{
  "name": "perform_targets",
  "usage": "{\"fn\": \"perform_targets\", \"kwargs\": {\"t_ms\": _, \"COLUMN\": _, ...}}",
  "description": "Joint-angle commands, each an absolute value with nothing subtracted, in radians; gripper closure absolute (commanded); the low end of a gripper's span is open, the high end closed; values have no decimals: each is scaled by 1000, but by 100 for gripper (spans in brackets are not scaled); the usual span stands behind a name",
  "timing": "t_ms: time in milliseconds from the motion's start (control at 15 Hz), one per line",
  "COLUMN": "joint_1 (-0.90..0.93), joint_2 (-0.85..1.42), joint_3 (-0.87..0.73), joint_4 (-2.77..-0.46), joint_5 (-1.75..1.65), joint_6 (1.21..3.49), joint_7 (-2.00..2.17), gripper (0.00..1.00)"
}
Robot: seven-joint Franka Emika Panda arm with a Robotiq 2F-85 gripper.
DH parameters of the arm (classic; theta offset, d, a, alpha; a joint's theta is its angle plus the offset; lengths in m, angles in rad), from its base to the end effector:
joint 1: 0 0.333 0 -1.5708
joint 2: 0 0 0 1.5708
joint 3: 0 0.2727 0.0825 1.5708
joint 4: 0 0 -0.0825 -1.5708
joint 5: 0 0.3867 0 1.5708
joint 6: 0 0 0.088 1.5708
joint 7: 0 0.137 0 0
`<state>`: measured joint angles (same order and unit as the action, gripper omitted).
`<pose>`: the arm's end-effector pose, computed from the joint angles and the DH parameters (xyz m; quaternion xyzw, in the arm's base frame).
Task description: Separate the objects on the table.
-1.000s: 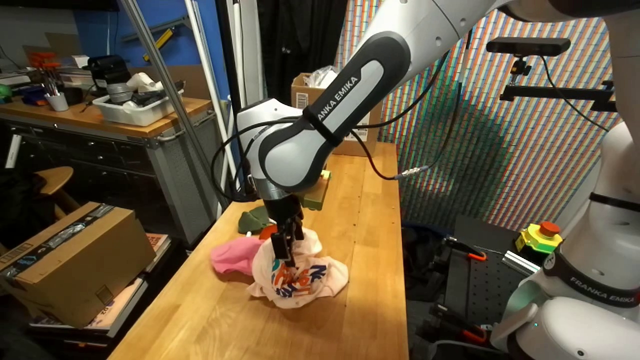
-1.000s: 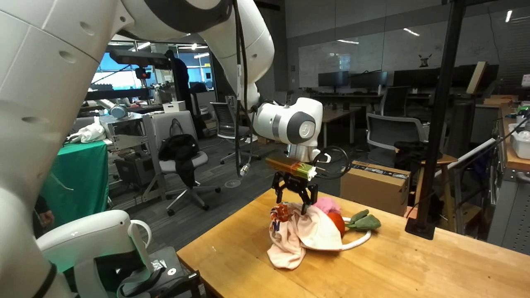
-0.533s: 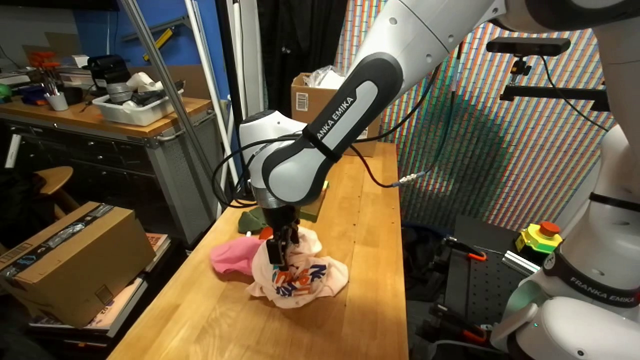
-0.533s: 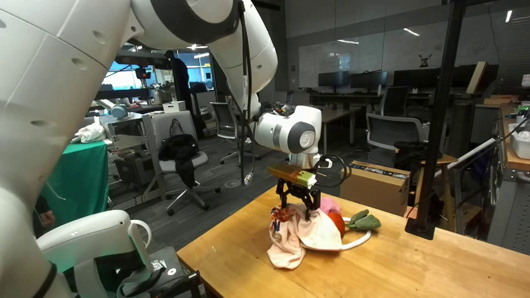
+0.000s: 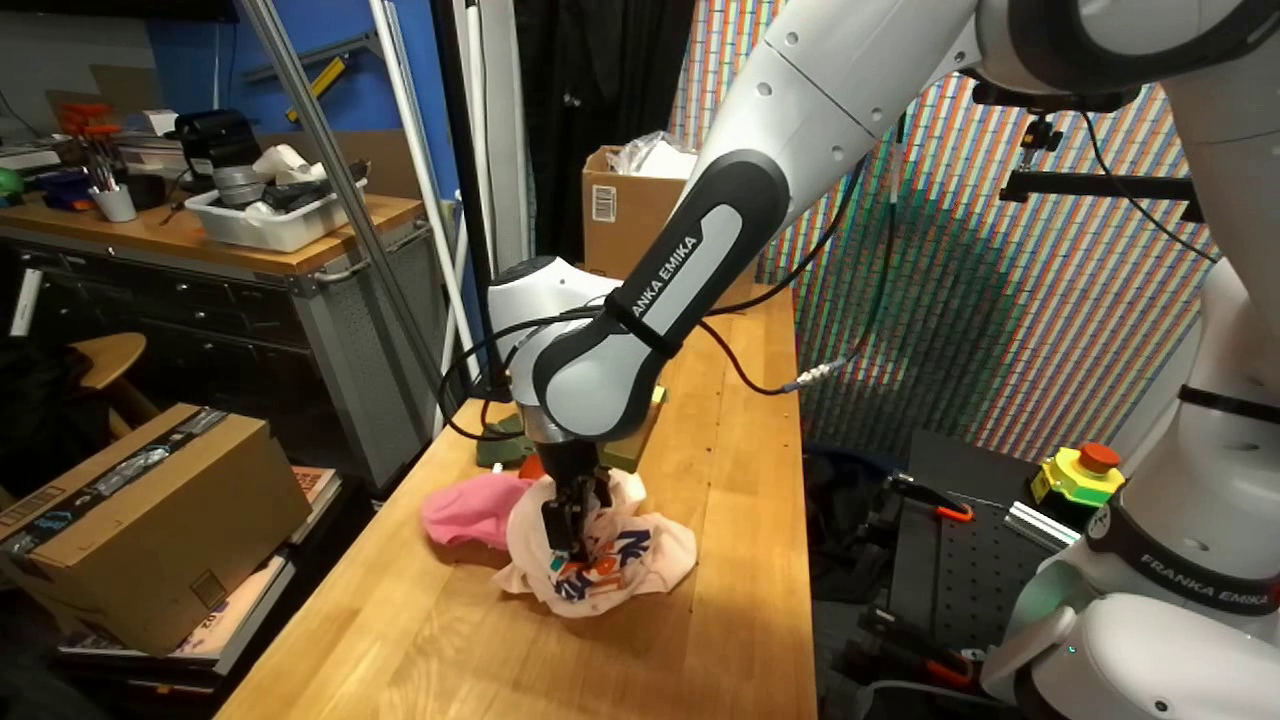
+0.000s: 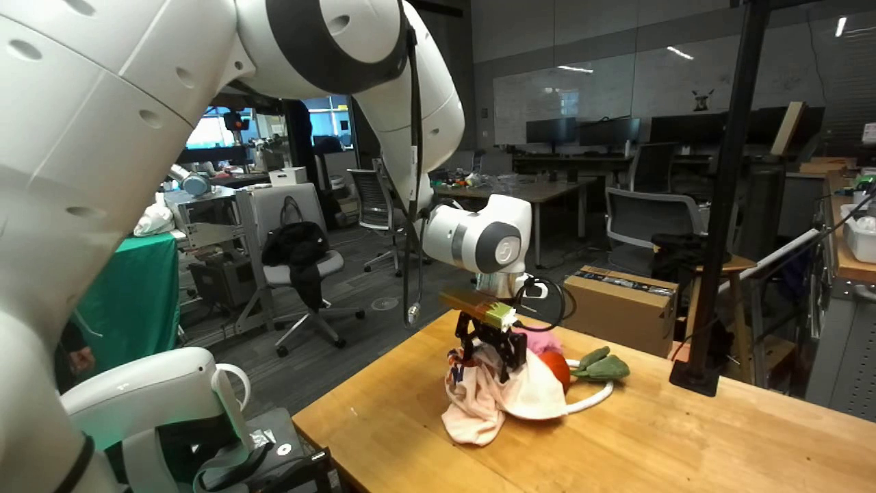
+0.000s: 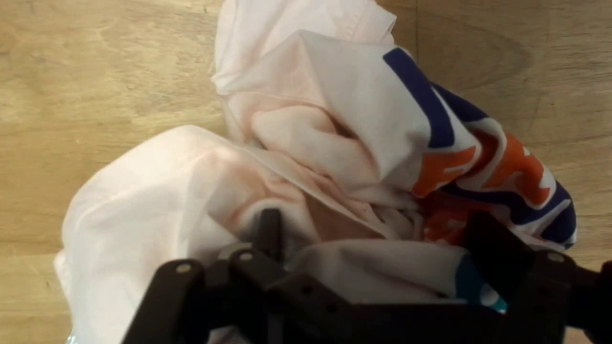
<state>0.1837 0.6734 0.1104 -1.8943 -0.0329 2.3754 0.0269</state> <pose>0.5493 0.1701 0.0657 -0.9858 -0.1367 0.0965 0.0098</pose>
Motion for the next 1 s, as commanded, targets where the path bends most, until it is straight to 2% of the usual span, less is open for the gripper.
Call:
{"fn": "perform_targets", "kwargs": {"t_ms": 0, "joint_1": 202, "joint_2": 699, "joint_3": 96, "joint_4": -1879, "joint_5": -40, "joint_6": 2388, "joint_7": 68, "gripper": 0}}
{"fn": "perform_targets", "kwargs": {"t_ms": 200, "joint_1": 202, "joint_2": 704, "joint_3": 95, "joint_4": -1875, "joint_5": -40, "joint_6": 2384, "joint_7": 81, "gripper": 0}}
{"fn": "perform_targets", "kwargs": {"t_ms": 267, "joint_1": 201, "joint_2": 705, "joint_3": 96, "joint_4": -1873, "joint_5": -38, "joint_6": 2380, "joint_7": 82, "gripper": 20}}
{"fn": "perform_targets", "kwargs": {"t_ms": 867, "joint_1": 194, "joint_2": 705, "joint_3": 93, "joint_4": -1868, "joint_5": -31, "joint_6": 2360, "joint_7": 97, "gripper": 88}}
{"fn": "perform_targets", "kwargs": {"t_ms": 933, "joint_1": 196, "joint_2": 699, "joint_3": 88, "joint_4": -1871, "joint_5": -36, "joint_6": 2356, "joint_7": 102, "gripper": 93}}
